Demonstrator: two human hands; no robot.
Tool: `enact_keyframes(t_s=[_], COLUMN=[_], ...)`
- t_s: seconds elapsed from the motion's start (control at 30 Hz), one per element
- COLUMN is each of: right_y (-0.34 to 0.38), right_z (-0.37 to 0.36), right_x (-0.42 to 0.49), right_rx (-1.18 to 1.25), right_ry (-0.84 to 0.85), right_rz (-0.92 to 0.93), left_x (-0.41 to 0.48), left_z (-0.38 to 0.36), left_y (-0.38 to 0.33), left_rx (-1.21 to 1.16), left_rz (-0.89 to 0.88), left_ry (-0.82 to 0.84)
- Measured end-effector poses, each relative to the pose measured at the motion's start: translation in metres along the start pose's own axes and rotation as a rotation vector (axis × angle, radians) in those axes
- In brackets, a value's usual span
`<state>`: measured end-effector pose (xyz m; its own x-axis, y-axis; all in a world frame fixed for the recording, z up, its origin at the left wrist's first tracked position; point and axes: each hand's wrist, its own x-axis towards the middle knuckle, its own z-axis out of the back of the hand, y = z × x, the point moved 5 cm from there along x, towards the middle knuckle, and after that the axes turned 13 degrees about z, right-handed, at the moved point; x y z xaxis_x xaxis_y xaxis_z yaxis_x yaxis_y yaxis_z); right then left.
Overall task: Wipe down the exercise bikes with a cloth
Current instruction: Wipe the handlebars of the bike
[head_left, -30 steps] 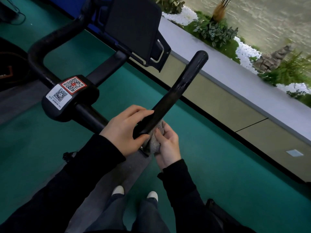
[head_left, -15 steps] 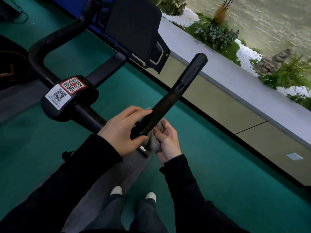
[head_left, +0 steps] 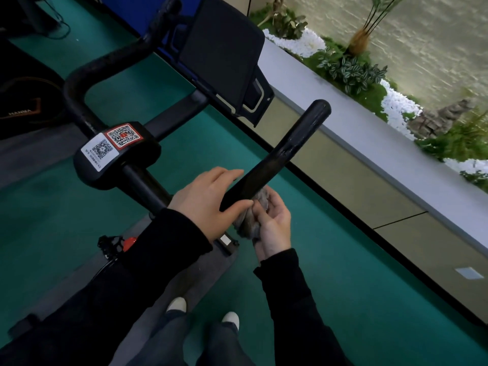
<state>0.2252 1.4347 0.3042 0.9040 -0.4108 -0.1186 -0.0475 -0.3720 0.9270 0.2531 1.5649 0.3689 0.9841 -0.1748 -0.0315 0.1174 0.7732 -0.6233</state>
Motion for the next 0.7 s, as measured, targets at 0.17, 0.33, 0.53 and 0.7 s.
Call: enact_keyframes(t_s=[0.17,0.33,0.53,0.7], right_y=[0.008,0.033,0.046,0.064], right_z=[0.009,0.01,-0.005,0.003], right_x=[-0.014,0.004,-0.008,0.025], right_rx=[-0.212,-0.291,-0.543,-0.546], right_ry=[-0.182,-0.367,-0.277,-0.302], right_rz=[0.258,0.449,0.678,0.625], left_x=[0.005,0.003,0.003,0.004], left_z=[-0.006,-0.008,-0.008,-0.009], left_y=[-0.008,-0.01,-0.011,-0.008], left_rx=[0.003,-0.029,-0.054,-0.08], left_rz=[0.04,-0.001,-0.002,0.022], left_ry=[-0.085,-0.178,-0.195,-0.162])
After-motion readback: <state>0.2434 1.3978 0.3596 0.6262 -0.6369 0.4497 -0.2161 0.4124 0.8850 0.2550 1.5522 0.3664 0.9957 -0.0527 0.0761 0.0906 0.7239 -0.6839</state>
